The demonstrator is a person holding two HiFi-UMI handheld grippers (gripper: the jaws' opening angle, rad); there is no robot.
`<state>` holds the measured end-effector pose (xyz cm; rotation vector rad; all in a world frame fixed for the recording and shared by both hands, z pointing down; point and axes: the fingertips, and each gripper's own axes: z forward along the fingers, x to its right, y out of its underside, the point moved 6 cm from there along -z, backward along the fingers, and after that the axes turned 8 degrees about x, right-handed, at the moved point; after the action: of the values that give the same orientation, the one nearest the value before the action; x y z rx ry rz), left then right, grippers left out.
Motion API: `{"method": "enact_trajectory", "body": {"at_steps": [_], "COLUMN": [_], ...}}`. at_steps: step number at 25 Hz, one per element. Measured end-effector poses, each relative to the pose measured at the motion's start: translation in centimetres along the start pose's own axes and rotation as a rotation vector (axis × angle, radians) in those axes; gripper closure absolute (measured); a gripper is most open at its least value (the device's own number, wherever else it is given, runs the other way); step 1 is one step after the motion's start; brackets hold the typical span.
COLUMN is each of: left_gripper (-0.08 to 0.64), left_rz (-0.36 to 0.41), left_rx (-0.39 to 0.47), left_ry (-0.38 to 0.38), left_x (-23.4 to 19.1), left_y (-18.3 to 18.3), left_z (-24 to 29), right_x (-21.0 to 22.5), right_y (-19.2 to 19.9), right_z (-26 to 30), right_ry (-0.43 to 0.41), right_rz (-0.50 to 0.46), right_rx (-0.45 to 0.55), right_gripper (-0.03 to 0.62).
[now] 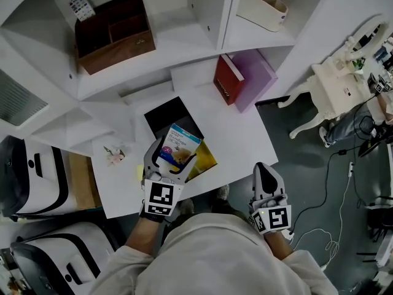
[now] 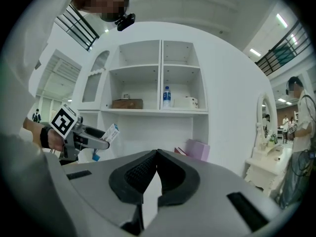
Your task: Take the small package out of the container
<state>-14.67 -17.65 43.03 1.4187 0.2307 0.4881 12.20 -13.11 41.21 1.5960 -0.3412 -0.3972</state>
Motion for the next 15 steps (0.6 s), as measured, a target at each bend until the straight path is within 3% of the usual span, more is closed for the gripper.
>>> {"method": "enact_trajectory", "body": {"at_steps": [8,15], "left_gripper": [0.135,0.135], "left_rz": [-0.013,-0.051], "left_rx": [0.112,0.133], "left_ry": [-0.043,-0.085], "left_x": [-0.2,0.2], "left_y": [-3.8,-5.8], "left_z": [-2.5,-4.6], "right_x": [-0.4,-0.8], "right_y": [-1.0,-1.7], "right_z": [0.2,0.5], "right_ry": [-0.013,-0.024], "right_rz": [-0.017,-0.026], "right_rx": [0.022,0.042], "right_gripper": [0.568,0.568]}}
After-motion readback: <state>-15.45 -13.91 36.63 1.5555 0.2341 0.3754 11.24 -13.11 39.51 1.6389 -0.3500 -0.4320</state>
